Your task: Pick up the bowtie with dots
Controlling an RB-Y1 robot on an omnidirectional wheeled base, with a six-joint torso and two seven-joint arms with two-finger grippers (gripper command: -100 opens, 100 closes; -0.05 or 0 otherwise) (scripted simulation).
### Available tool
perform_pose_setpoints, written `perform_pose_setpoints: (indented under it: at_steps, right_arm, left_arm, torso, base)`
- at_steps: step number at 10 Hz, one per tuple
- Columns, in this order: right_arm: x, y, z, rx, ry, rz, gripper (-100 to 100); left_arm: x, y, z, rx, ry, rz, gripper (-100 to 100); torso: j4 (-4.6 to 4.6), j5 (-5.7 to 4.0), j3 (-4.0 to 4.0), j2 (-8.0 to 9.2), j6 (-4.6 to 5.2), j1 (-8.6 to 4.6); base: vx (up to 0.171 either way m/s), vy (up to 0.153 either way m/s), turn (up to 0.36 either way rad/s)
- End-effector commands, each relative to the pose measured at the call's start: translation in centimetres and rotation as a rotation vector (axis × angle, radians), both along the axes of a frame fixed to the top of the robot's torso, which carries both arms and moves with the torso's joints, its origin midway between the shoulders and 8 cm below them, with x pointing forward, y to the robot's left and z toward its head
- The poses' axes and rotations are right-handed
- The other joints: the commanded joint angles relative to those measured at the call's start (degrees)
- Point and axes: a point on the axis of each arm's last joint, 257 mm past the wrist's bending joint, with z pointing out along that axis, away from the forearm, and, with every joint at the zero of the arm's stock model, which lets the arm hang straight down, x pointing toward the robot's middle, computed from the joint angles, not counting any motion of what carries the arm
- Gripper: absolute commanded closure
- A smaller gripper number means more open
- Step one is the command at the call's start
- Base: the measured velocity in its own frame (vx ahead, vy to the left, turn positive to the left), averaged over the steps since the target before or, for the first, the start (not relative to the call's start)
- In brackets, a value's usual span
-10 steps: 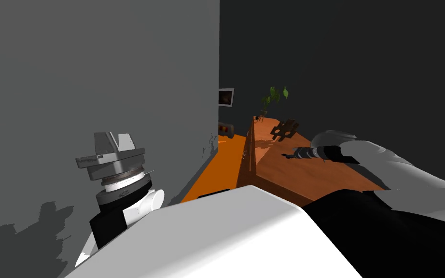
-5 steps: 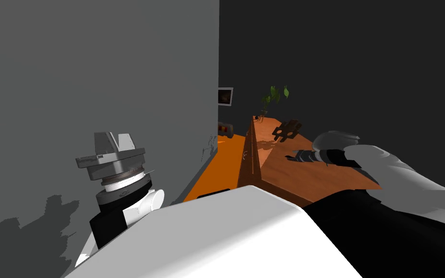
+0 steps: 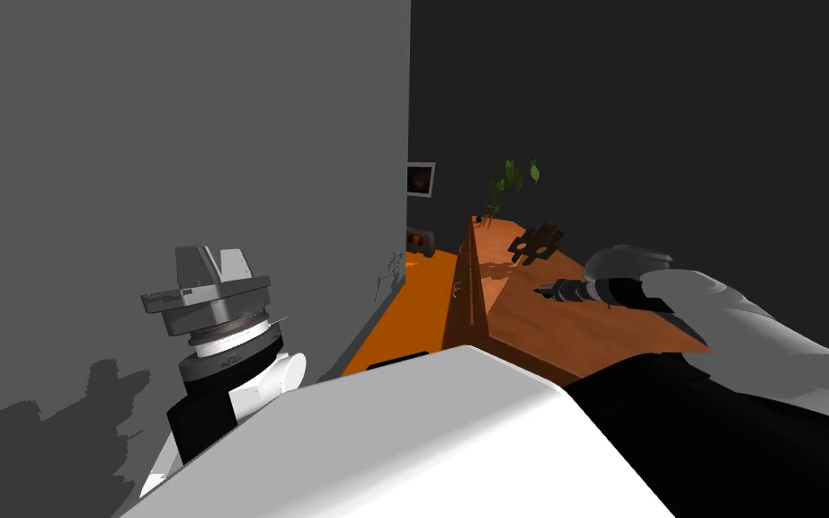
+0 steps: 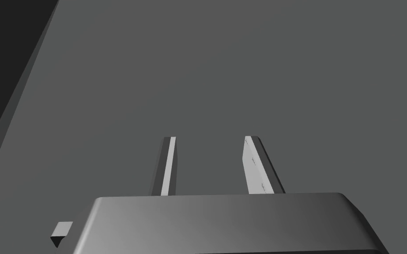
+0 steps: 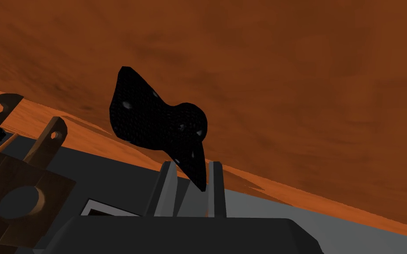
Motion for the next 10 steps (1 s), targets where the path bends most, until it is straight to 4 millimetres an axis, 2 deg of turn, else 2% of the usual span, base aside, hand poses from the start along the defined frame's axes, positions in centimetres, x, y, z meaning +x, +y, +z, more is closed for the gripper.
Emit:
perform_pose_setpoints:
  at_steps: [1,2,3,7,8,9,10]
  right_arm:
    - [0.0,0.0,0.0,0.0,0.0,0.0,0]
    - [0.6,-0.2,0.7,-0.019,0.005,-0.017,100]
    - [0.6,-0.2,0.7,-0.019,0.005,-0.017,100]
    - [3.0,-0.1,2.5,-0.055,-0.001,-0.052,100]
    - [3.8,0.7,2.7,-0.056,0.016,-0.044,100]
    - [4.2,0.3,3.0,-0.063,-0.003,-0.067,100]
    - [4.7,1.1,2.9,-0.058,0.018,-0.064,100]
  left_arm:
    - [0.0,0.0,0.0,0.0,0.0,0.0,0]
    - [0.0,0.0,0.0,0.0,0.0,0.0,0]
    - [0.0,0.0,0.0,0.0,0.0,0.0,0]
    - [0.0,0.0,0.0,0.0,0.0,0.0,0]
    - [0.0,0.0,0.0,0.0,0.0,0.0,0]
    - [0.0,0.0,0.0,0.0,0.0,0.0,0]
    - [0.0,0.0,0.0,0.0,0.0,0.0,0]
  torso:
    - [0.0,0.0,0.0,0.0,0.0,0.0]
    - [0.0,0.0,0.0,0.0,0.0,0.0]
    - [0.04,0.01,0.09,0.18,-0.08,-0.09]
    - [0.13,-0.05,0.32,0.54,0.03,-0.31]
    - [0.12,-0.06,0.29,0.47,0.08,-0.25]
    - [0.12,-0.03,0.29,0.49,0.04,-0.21]
    - [0.11,-0.04,0.24,0.39,0.08,-0.17]
  base:
    - [0.0,0.0,0.0]
    - [-0.077,-0.033,0.124]
    - [-0.105,-0.074,0.093]
    - [-0.133,-0.075,0.084]
    - [-0.128,-0.053,0.084]
    - [-0.097,-0.038,0.072]
    - [-0.117,-0.032,0.122]
